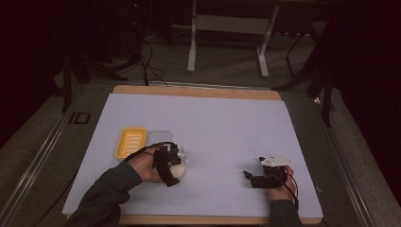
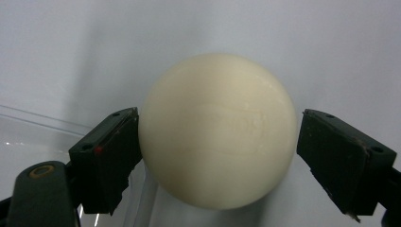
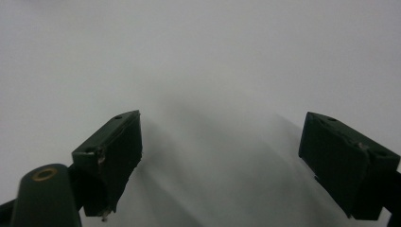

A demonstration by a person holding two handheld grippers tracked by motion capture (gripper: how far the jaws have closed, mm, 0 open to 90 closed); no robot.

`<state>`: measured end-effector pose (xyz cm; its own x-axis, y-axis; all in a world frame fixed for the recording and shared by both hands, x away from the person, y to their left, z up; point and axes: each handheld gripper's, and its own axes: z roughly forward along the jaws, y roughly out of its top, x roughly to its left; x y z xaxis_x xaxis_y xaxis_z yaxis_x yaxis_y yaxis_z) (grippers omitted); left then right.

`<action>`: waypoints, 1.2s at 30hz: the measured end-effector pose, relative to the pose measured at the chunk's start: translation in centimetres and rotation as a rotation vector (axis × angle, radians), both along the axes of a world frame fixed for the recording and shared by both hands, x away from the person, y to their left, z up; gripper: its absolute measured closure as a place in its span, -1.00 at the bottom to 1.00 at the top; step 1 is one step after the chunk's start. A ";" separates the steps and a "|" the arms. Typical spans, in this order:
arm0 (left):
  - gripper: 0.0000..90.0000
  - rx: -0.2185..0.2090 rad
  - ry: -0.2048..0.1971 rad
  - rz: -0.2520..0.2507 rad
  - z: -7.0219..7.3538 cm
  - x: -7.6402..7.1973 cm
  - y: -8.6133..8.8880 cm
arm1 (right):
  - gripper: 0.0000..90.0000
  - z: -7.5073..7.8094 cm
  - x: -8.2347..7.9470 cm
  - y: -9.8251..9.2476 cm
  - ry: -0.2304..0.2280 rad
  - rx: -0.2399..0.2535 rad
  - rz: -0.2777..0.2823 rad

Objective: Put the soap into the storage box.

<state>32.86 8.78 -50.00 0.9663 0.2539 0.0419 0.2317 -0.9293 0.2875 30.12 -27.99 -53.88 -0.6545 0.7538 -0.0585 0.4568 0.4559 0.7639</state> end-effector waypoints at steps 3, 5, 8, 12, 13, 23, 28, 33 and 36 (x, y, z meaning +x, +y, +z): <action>-0.65 0.009 0.001 -0.002 -0.1 0.1 -0.2 | -0.69 0.0 0.0 0.0 0.000 0.000 0.000; -0.65 0.018 0.002 -0.004 -0.2 0.1 -0.3 | -0.69 0.0 0.0 0.0 0.000 0.001 0.001; -0.65 0.040 0.003 -0.014 -0.2 0.3 -0.6 | -0.69 0.0 0.0 0.0 0.000 -0.001 0.001; -0.64 0.061 0.004 -0.024 -0.4 0.4 -0.9 | -0.69 0.0 0.0 0.0 0.000 -0.001 0.001; -0.63 0.071 0.004 -0.028 -0.4 0.5 -1.0 | -0.69 0.0 0.0 0.0 0.000 0.000 0.001; -0.54 0.109 0.032 -0.037 -0.5 0.8 -1.5 | -0.69 0.0 0.0 0.0 0.000 -0.001 0.002; -0.51 0.133 0.043 -0.048 -0.4 0.7 -1.6 | -0.69 0.0 0.0 0.0 0.000 0.001 0.002; -0.51 0.142 0.067 -0.040 -0.5 0.9 -1.6 | -0.69 0.0 0.0 0.0 0.001 -0.001 0.002; -0.52 0.157 0.074 -0.040 -0.5 1.1 -1.8 | -0.69 0.0 0.0 0.0 0.001 -0.001 0.002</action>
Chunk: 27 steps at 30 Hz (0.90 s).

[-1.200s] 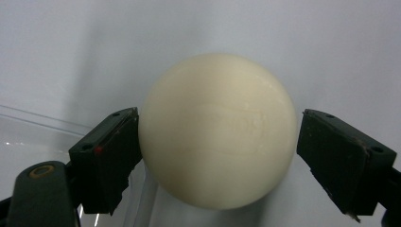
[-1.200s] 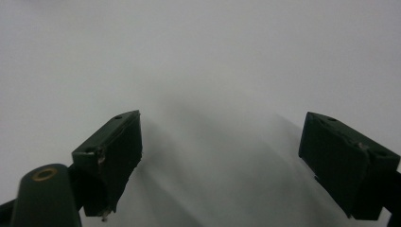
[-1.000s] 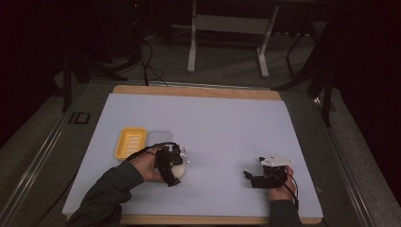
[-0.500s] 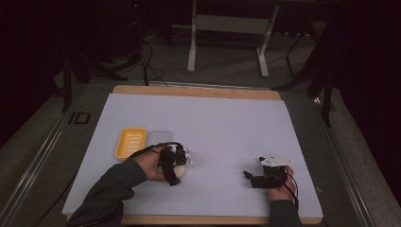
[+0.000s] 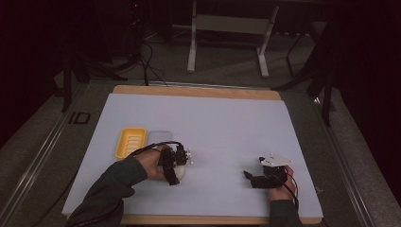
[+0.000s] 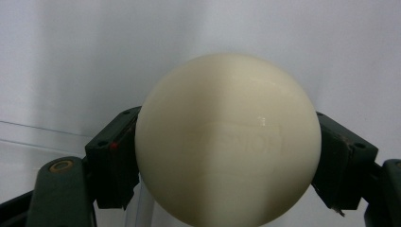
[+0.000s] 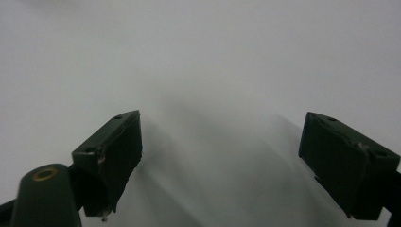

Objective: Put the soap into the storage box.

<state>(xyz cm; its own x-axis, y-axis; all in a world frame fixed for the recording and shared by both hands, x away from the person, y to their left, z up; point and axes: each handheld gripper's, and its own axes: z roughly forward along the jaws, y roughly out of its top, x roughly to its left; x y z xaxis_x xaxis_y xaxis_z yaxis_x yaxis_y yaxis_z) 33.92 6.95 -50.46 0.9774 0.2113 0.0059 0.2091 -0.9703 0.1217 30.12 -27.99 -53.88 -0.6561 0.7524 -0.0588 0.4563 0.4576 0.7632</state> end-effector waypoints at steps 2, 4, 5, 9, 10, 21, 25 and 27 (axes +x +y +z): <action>-0.52 0.010 0.005 -0.001 0.0 0.1 -0.1 | -0.69 0.0 0.0 0.0 0.001 0.000 0.000; -0.52 0.015 0.008 0.005 0.0 0.1 -0.2 | -0.69 0.0 0.0 0.0 0.000 0.000 0.001; -0.52 0.015 0.008 0.005 0.0 0.1 -0.2 | -0.69 0.0 0.0 0.0 0.001 0.000 0.001; -0.51 0.020 0.009 0.008 0.0 0.1 -0.3 | -0.69 0.0 0.0 0.0 0.001 0.000 0.001; -0.51 0.018 0.010 0.008 0.0 0.1 -0.3 | -0.69 0.0 0.0 0.0 0.001 0.000 0.002; -0.49 0.038 0.009 -0.019 0.1 0.1 -0.5 | -0.69 0.0 0.0 0.0 0.001 0.000 0.002; -0.49 0.038 0.014 -0.023 0.2 0.1 -0.5 | -0.69 0.0 0.0 0.0 0.001 0.001 0.002; -0.49 0.037 0.019 -0.017 0.2 0.1 -0.4 | -0.69 0.0 0.0 0.0 0.001 0.001 0.002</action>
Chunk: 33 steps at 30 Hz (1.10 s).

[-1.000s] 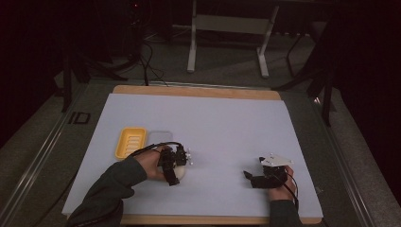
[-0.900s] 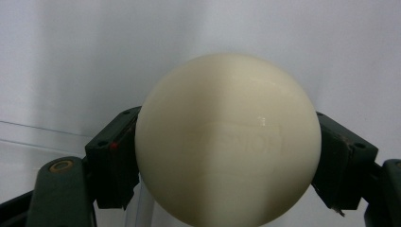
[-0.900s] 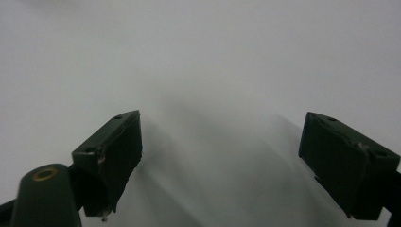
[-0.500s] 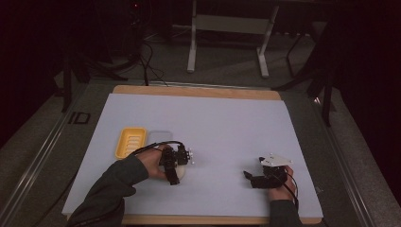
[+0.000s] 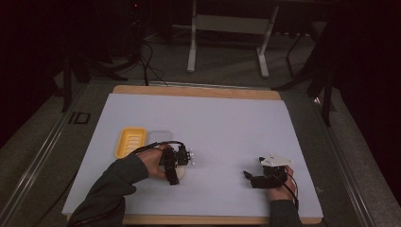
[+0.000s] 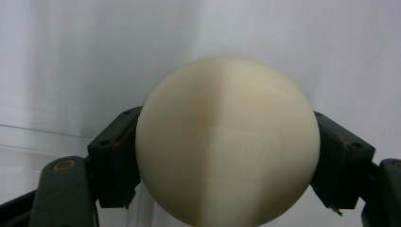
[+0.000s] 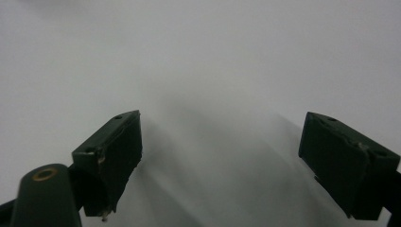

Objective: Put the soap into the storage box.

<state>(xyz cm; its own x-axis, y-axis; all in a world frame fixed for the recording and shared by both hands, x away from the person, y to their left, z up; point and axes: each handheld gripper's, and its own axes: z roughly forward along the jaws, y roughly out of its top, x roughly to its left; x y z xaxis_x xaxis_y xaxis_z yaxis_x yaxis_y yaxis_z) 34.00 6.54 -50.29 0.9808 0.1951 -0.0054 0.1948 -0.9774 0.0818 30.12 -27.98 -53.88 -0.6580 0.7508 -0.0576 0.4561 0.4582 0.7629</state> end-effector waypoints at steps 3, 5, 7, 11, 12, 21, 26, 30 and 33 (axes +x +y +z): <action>-0.49 -0.007 0.003 -0.001 0.1 0.0 0.0 | -0.69 0.0 0.0 0.0 -0.001 -0.001 0.001; -0.49 -0.008 0.004 -0.006 0.3 0.0 0.1 | -0.69 0.0 0.0 0.0 -0.001 -0.001 0.001; -0.49 -0.012 0.002 -0.004 0.4 0.0 0.1 | -0.69 0.0 0.0 0.0 -0.001 -0.001 0.001; -0.49 -0.011 -0.004 -0.006 0.8 0.1 0.2 | -0.69 0.0 0.0 0.0 -0.001 -0.001 0.001; -0.49 -0.012 -0.002 -0.005 0.8 0.1 0.2 | -0.69 0.0 0.0 0.0 -0.001 -0.001 0.001; -0.49 -0.017 -0.011 0.002 1.6 0.2 0.5 | -0.69 0.0 0.0 0.0 -0.001 -0.001 0.001; -0.49 -0.016 -0.017 0.010 2.0 0.4 0.8 | -0.69 0.0 0.0 0.0 0.000 0.000 0.000; -0.49 -0.022 -0.019 0.017 2.3 0.5 1.1 | -0.69 0.0 0.0 0.0 -0.001 -0.001 0.000; -0.49 -0.017 -0.015 0.024 2.4 0.7 1.3 | -0.69 0.0 0.0 0.0 -0.001 0.000 0.000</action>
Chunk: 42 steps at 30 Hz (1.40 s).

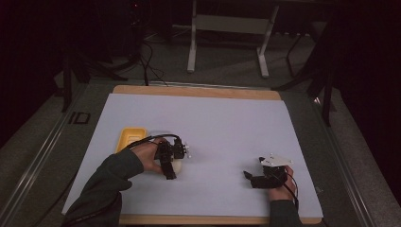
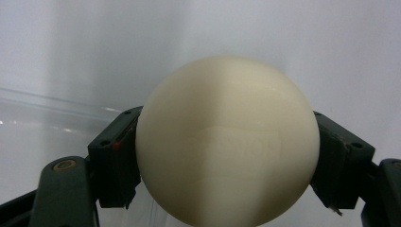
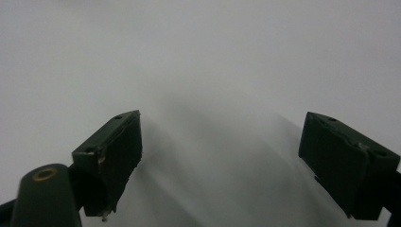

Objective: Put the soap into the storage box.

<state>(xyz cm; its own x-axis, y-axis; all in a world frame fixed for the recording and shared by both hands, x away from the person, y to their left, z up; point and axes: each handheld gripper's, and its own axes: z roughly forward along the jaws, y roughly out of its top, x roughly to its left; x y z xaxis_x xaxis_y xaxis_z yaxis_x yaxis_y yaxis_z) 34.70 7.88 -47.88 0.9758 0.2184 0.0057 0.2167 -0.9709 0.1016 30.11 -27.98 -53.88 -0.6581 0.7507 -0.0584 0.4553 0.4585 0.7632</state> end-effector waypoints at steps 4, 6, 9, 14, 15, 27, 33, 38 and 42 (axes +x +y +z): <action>-0.49 -0.002 0.001 0.010 0.2 0.2 0.4 | -0.69 0.0 0.0 0.0 0.000 0.000 0.000; -0.49 -0.005 0.000 0.014 0.4 0.3 0.5 | -0.69 0.0 0.0 0.0 0.000 0.000 0.000; -0.49 0.000 0.010 0.021 0.6 0.5 0.8 | -0.69 0.0 0.0 0.0 0.000 0.000 0.000; -0.49 -0.008 0.023 0.041 0.8 0.8 1.3 | -0.69 0.0 0.0 0.0 0.000 0.001 -0.001; -0.49 -0.010 0.022 0.043 0.8 0.9 1.4 | -0.69 0.0 0.0 0.0 0.000 0.000 0.000; -0.49 -0.023 0.032 0.075 0.9 1.4 2.3 | -0.69 0.0 0.0 0.0 0.000 0.000 -0.002; -0.49 -0.016 0.033 0.083 1.2 1.6 2.7 | -0.69 0.0 0.0 0.0 -0.001 -0.001 -0.001; -0.49 -0.022 0.027 0.103 1.6 1.9 3.3 | -0.69 0.0 0.0 0.0 -0.002 0.000 -0.001; -0.49 -0.029 0.022 0.122 1.9 2.1 3.8 | -0.69 0.0 0.0 0.0 -0.002 0.001 -0.002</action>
